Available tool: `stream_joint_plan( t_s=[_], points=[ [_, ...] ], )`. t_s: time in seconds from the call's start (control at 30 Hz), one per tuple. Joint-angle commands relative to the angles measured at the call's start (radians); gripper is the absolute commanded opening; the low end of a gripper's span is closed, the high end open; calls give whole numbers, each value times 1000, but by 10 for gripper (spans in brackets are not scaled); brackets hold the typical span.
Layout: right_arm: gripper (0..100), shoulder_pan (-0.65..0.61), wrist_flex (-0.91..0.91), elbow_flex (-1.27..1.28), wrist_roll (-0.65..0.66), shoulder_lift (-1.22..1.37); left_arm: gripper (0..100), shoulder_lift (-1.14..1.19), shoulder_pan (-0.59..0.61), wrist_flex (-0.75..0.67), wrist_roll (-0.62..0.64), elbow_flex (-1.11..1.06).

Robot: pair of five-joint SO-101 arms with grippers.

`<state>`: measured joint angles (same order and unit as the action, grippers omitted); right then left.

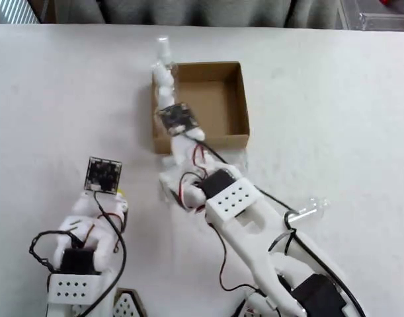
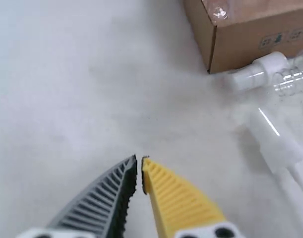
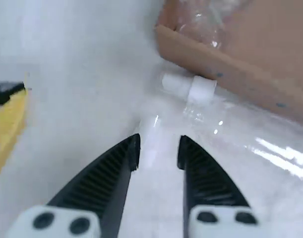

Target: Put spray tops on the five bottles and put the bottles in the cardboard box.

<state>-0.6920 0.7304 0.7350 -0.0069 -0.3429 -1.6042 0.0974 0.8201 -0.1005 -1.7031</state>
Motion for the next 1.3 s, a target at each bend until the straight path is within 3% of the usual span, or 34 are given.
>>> stream_joint_plan(
  t_s=[0.0,0.13,0.3,0.53,0.83,1.27],
  points=[
    [43,18,-12,-41,293,-30,24,-16,65,-83,0,3],
    [51,71,-41,-41,408,-30,23,-16,88,-91,0,3],
    [48,119,-166,-26,408,59,23,-16,88,-92,2,3],
    [48,77,-338,-32,222,225,23,-16,88,-92,26,3],
    [48,22,-383,-26,203,265,24,-12,87,-92,43,3],
    [48,193,-378,-26,207,291,24,-12,87,-89,43,3]
  ],
)
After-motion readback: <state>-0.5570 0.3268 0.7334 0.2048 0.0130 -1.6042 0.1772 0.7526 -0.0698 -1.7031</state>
